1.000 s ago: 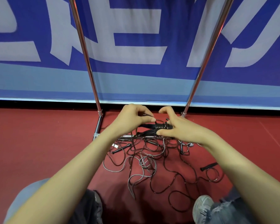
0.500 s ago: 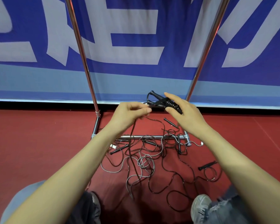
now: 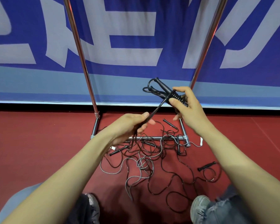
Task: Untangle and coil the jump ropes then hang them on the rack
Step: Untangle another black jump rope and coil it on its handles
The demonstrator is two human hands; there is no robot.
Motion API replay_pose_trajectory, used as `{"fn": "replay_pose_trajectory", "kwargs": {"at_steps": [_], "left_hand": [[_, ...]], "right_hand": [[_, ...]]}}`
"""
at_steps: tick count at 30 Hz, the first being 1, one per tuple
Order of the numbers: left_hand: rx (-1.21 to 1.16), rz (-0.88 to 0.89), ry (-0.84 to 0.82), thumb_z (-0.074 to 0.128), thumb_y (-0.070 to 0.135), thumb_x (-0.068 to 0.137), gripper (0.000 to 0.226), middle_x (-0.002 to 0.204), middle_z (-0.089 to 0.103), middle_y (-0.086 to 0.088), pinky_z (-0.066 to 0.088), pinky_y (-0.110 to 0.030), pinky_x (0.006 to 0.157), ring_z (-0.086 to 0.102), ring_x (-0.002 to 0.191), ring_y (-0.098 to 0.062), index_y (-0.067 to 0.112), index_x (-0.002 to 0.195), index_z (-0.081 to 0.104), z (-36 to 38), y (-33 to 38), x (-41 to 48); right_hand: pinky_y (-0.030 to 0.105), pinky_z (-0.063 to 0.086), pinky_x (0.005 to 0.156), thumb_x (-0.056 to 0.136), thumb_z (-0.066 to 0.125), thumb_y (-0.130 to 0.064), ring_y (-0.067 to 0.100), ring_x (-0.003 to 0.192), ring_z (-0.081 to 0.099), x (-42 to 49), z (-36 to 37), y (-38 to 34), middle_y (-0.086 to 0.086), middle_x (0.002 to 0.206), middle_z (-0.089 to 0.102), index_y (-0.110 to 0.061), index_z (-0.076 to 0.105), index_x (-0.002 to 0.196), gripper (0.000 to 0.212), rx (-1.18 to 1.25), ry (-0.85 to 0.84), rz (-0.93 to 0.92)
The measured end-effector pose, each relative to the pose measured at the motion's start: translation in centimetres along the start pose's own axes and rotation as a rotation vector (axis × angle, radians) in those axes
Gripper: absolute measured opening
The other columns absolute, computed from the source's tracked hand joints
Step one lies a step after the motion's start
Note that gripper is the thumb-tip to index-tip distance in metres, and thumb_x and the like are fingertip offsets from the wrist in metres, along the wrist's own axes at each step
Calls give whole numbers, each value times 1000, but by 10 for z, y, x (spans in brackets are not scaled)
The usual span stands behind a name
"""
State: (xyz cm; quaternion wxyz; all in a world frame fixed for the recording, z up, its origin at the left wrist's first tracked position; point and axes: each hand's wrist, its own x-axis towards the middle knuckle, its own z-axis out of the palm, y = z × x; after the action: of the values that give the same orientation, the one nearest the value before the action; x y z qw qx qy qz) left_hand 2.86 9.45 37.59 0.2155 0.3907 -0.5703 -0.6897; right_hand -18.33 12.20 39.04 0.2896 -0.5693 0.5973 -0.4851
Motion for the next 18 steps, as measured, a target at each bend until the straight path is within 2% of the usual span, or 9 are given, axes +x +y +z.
{"fn": "replay_pose_trajectory", "kwargs": {"at_steps": [2, 4, 7, 10, 12, 14, 16, 18], "left_hand": [[-28, 45, 51, 49, 26, 97, 28, 63, 48, 6, 33, -22, 65, 39, 59, -7, 9, 95, 71, -4, -2, 3], [-26, 114, 123, 57, 18, 93, 17, 67, 51, 4, 35, -21, 67, 43, 61, -7, 14, 85, 71, -8, -2, 4], [76, 185, 181, 62, 13, 90, 13, 68, 54, 3, 39, -20, 66, 46, 61, -7, 15, 79, 69, -10, -3, 6], [268, 230, 135, 63, 15, 91, 14, 66, 57, 4, 41, -21, 69, 49, 63, -7, 15, 78, 69, -7, -5, 5], [345, 255, 94, 65, 9, 89, 17, 62, 60, 13, 42, -18, 70, 52, 62, 0, 13, 73, 68, -8, -2, 0], [459, 288, 10, 66, 1, 85, 15, 67, 66, 18, 44, -15, 72, 57, 66, 6, 7, 72, 68, -13, 2, -4], [564, 250, -55, 72, 4, 82, 3, 75, 69, 8, 45, -17, 73, 59, 70, 1, 6, 79, 72, -17, 5, -5], [618, 211, -54, 78, 14, 77, 9, 75, 69, -2, 43, -16, 72, 56, 70, -2, 7, 82, 74, -18, 7, -3]], "right_hand": [[38, 56, 58, 94, 60, -21, 11, 64, 56, -1, -3, -4, 4, 90, 50, -38, 53, 111, 25, 106, -35, 24], [27, 52, 51, 95, 58, -15, 6, 59, 51, -3, -6, -10, 8, 88, 49, -31, 55, 113, 24, 216, -78, 41], [25, 48, 45, 93, 60, -14, 8, 47, 35, -6, -8, -16, 11, 86, 50, -24, 58, 114, 23, 378, -213, 60], [24, 42, 40, 86, 59, -17, 9, 45, 30, -12, -7, -20, 17, 91, 51, -22, 60, 111, 26, 502, -420, 95], [21, 39, 37, 85, 56, -16, 8, 43, 30, -18, -6, -20, 16, 81, 57, -18, 59, 112, 27, 530, -590, 159], [18, 34, 36, 87, 56, -16, 6, 43, 30, -24, -7, -20, 9, 76, 60, -12, 56, 115, 28, 481, -794, 257], [17, 29, 37, 91, 59, -17, 7, 44, 27, -27, -6, -18, 3, 68, 57, -10, 51, 117, 29, 291, -968, 328], [19, 28, 40, 92, 58, -20, 9, 44, 26, -28, -4, -17, 10, 73, 57, -15, 50, 116, 26, 95, -1041, 374]]}}
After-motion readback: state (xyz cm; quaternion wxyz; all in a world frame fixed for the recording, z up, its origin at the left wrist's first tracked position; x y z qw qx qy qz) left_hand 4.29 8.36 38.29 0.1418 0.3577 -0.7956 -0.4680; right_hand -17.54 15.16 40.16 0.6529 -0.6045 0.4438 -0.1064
